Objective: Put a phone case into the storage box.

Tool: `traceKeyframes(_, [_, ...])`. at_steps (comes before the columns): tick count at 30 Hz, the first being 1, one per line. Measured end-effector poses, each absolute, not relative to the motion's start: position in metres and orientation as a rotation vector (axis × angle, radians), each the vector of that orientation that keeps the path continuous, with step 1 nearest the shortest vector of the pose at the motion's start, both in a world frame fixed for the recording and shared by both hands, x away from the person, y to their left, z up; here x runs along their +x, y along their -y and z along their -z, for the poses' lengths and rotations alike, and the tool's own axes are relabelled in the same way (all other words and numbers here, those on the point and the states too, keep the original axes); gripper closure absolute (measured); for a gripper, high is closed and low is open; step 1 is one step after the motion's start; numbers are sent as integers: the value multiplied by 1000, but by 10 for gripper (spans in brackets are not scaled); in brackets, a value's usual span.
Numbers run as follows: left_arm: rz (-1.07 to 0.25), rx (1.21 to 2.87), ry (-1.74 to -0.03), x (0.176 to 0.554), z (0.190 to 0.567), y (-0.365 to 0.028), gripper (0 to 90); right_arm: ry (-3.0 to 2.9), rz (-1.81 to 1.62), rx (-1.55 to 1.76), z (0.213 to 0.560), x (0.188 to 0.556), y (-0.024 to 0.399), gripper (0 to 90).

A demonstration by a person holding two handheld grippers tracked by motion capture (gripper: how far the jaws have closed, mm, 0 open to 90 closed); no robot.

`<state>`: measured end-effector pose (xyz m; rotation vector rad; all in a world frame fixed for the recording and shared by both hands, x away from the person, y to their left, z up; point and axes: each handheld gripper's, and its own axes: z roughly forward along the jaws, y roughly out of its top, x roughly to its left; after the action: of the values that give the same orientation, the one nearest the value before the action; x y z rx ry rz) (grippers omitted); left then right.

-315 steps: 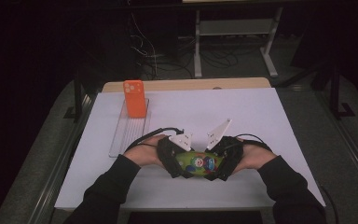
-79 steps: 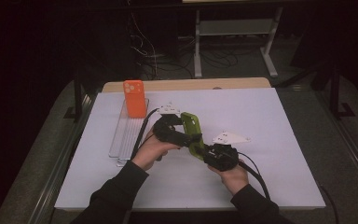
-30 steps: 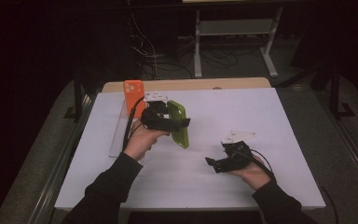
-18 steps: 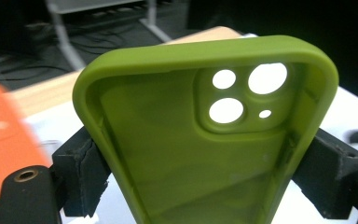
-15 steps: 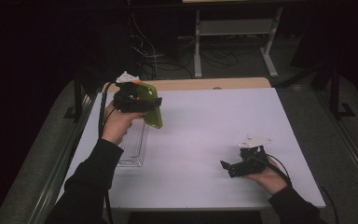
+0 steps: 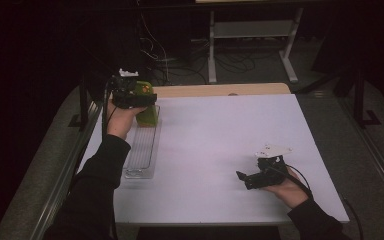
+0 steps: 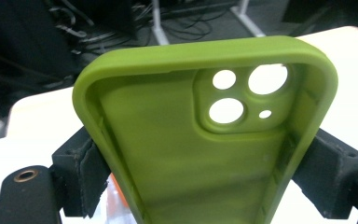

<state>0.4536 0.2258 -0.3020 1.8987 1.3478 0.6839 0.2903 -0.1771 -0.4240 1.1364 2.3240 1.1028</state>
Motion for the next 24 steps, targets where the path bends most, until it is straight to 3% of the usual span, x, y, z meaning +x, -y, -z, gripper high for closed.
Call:
traceKeyframes(16, [-770, 1882, -1565, 487, 339, -222, 140, -2314, -1123, 1157, 424, 289, 178, 0])
traceKeyframes(24, [-795, 1886, -1596, 492, 355, -225, 137, -2320, -1108, 1131, 424, 289, 180, 0])
